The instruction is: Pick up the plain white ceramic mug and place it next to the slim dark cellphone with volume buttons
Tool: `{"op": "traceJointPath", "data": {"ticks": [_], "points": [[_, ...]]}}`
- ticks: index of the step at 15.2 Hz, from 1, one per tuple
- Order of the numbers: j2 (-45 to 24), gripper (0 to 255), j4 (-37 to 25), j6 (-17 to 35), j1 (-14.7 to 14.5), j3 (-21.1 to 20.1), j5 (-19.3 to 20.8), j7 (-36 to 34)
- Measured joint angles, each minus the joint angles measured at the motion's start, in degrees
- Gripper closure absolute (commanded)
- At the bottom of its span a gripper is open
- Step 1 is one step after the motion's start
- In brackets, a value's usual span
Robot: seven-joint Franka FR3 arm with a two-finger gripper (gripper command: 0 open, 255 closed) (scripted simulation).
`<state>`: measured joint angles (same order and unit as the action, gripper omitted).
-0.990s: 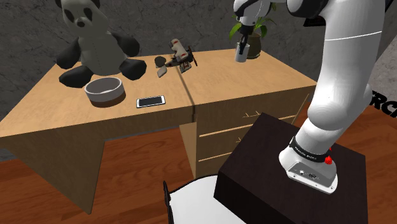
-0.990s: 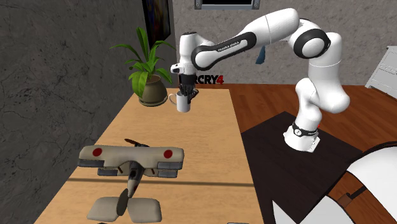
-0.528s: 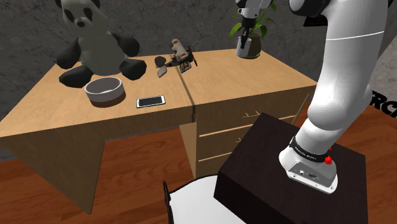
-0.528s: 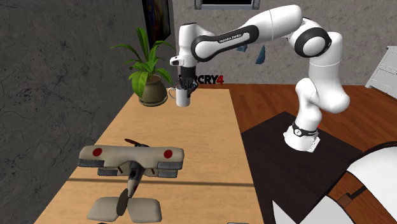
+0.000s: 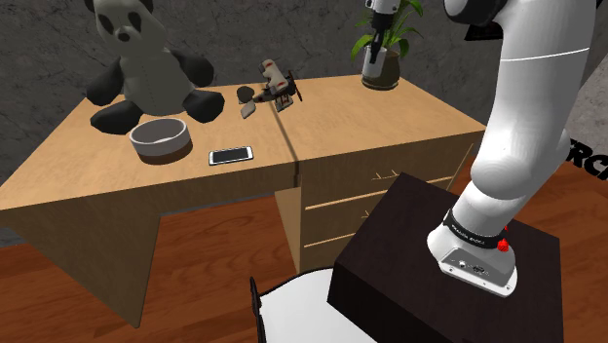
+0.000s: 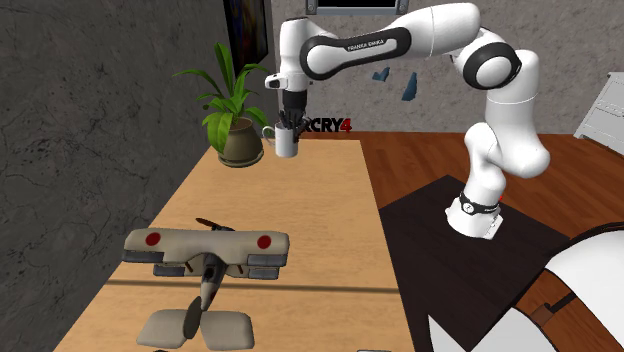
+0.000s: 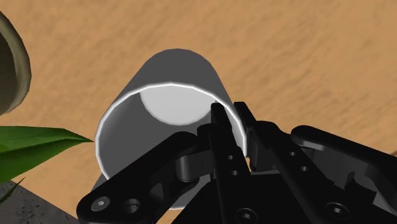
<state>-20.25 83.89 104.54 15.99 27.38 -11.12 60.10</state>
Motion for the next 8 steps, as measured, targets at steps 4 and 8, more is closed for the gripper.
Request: {"op": "traceJointPath", "data": {"ticks": [4, 8], "points": [[0.1, 255, -2.6, -2.7, 0.2, 0.1, 0.1, -0.2], [3.3, 255, 1.2, -1.6, -3.4, -0.7, 1.9, -4.3]]}}
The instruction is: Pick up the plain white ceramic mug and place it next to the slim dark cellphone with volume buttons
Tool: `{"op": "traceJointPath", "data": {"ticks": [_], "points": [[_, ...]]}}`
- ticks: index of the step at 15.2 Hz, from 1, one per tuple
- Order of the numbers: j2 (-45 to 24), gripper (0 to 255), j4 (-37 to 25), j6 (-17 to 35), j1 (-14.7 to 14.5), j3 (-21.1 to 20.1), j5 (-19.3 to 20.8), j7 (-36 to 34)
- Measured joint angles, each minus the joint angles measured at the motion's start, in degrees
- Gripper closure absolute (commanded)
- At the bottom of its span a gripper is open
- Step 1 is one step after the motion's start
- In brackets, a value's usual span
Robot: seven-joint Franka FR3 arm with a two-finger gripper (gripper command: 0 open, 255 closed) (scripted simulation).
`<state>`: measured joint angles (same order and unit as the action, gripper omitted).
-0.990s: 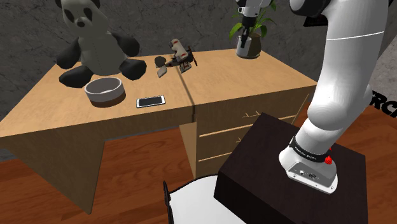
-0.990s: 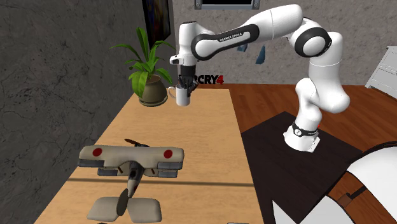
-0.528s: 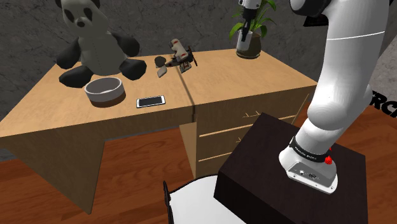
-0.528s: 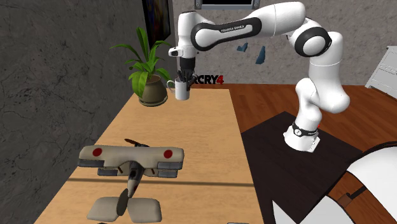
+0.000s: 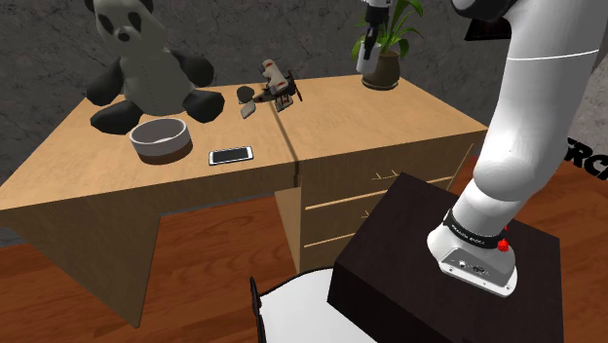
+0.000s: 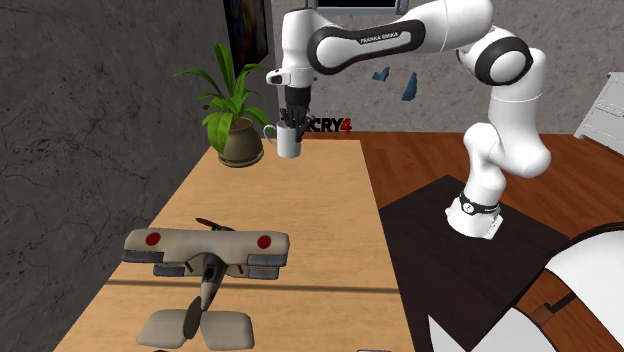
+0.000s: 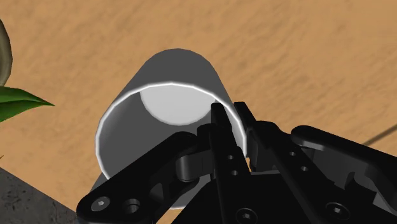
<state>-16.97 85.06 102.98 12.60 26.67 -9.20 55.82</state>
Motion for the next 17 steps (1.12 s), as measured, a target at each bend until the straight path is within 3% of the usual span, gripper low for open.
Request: {"op": "traceJointPath", "data": {"ticks": [11, 17], "points": [[7.9, 255, 9.9, 3.4, -10.8, -4.6, 4.9, -15.3], [7.8, 255, 9.0, 2.9, -15.2, -7.6, 5.8, -22.9]]}}
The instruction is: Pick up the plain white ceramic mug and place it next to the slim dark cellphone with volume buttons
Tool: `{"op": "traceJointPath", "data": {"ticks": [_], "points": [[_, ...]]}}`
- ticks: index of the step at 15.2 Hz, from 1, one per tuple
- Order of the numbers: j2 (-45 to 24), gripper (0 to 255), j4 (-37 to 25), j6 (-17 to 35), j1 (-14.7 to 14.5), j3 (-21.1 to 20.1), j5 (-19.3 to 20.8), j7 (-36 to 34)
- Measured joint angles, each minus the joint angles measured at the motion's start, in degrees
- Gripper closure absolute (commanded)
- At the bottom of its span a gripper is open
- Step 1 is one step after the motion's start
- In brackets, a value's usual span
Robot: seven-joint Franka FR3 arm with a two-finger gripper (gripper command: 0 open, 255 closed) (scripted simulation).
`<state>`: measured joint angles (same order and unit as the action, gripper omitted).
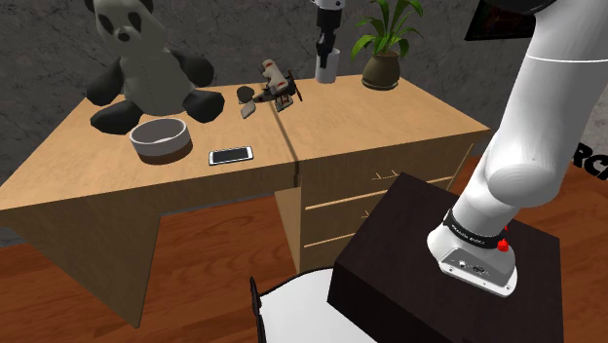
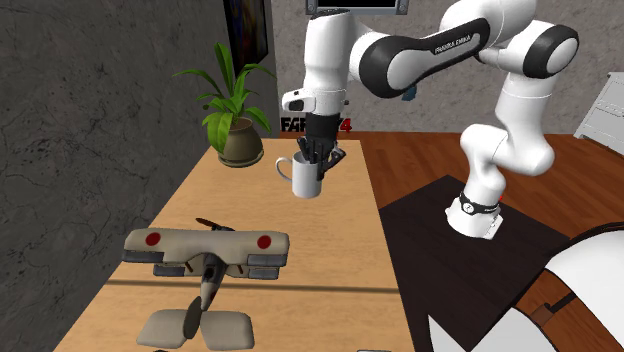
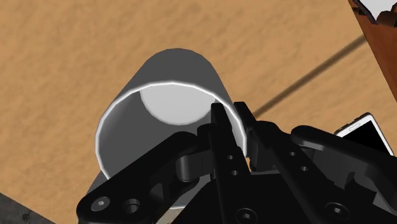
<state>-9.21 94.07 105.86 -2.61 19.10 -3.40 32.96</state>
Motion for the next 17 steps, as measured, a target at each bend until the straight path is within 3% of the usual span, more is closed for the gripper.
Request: {"op": "traceJointPath", "data": {"ticks": [8, 17], "points": [[-1.9, 255, -2.7, -0.6, -5.9, -4.1, 0.7, -10.2], [-9.0, 255, -13.1, -4.0, -11.7, -7.9, 0.7, -20.3]]}}
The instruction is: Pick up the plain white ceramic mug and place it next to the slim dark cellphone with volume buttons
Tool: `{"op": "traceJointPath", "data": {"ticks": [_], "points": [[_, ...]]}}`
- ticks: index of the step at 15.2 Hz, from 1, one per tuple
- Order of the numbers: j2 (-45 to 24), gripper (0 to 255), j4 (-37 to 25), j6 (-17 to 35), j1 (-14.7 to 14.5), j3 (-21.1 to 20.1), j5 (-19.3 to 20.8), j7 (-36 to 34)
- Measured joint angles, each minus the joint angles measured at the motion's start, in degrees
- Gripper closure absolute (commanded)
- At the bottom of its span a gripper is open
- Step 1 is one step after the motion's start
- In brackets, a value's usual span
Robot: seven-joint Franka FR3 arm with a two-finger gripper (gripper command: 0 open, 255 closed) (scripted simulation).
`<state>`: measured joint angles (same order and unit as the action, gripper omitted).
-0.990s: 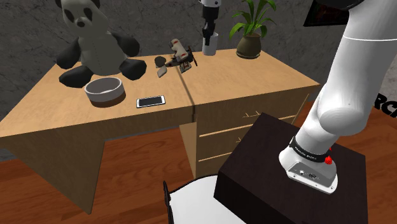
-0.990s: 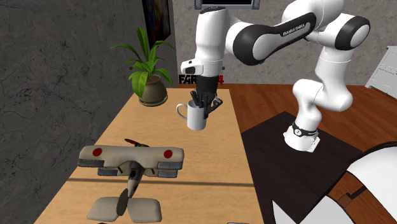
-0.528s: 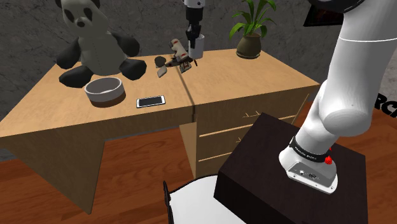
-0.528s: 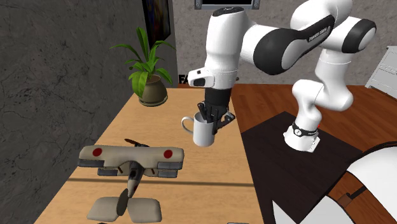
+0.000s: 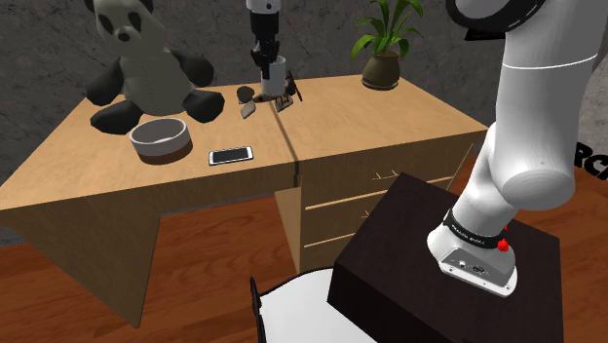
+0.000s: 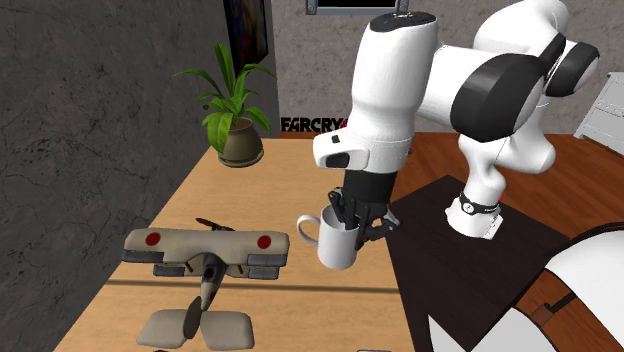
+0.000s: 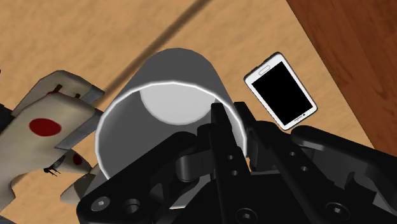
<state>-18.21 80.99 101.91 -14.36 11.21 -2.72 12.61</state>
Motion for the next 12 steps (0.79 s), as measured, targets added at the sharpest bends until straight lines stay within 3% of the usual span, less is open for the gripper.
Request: {"op": "traceJointPath", "data": {"ticks": [12], "points": [[-1.1, 255, 7.2, 8.2, -0.8, -0.5, -0.1, -1.0]]}}
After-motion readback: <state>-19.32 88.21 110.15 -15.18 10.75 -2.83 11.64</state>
